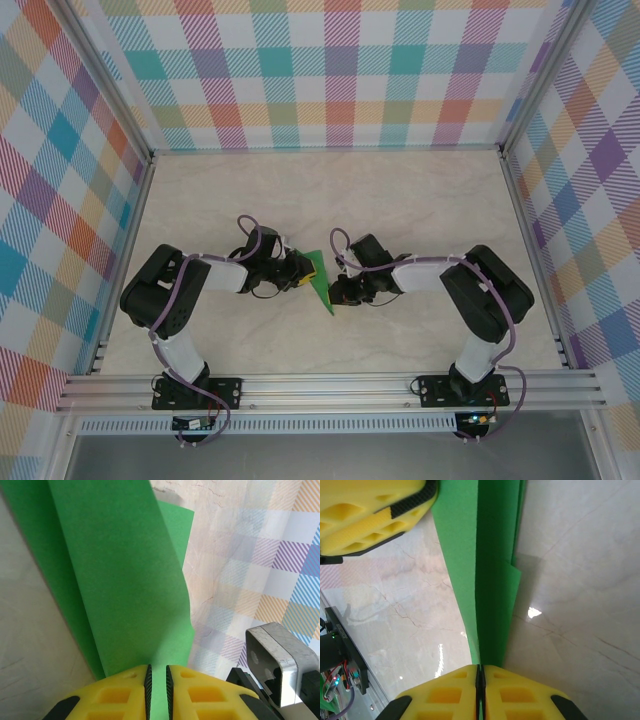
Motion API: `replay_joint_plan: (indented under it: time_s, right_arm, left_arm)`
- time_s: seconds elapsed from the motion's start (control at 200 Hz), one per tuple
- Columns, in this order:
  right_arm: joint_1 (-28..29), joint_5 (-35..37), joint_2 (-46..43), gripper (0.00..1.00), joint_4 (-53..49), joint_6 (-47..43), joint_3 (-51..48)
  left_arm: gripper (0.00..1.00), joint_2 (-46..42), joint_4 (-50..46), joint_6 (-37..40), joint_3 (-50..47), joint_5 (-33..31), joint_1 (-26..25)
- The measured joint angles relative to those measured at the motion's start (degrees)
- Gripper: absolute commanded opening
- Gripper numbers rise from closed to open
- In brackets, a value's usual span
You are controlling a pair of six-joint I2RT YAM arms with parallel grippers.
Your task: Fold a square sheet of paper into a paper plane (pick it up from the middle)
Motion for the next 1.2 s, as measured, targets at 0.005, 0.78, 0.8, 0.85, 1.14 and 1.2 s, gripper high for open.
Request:
replay_joint_plan:
  time_s: [0.005, 0.78, 0.8, 0.85, 1.14, 1.2]
  right_arm:
    - [0.0, 0.0, 0.0, 0.11, 0.0, 0.0, 0.0]
    - [0.5, 0.2, -1.6, 0.11, -1.5, -0.1, -0.6]
    - [0.6, 0.2, -1.6, 0.11, -1.5, -0.1, -0.6]
    - [0.6, 0.2, -1.3, 0.11, -1.5, -0.2, -0.6]
    - [0.6, 0.1, 0.3, 0.11, -1.2, -0.1, -0.5]
    - [0.6, 0.1, 0.3, 0.11, -1.2, -0.2, -0.5]
  left_arm:
    - [0.18, 0.0, 0.0, 0.0, 0.0, 0.0, 0.0]
    - [0.18, 0.0, 0.0, 0.0, 0.0, -0.1, 0.0]
    - [0.18, 0.0, 0.0, 0.0, 0.0, -0.1, 0.0]
    - [0.18, 0.0, 0.0, 0.0, 0.0, 0.0, 0.0]
    - [0.18, 0.0, 0.0, 0.0, 0.0, 0.0, 0.0]
    - [0.18, 0.0, 0.0, 0.0, 0.0, 0.0, 0.0]
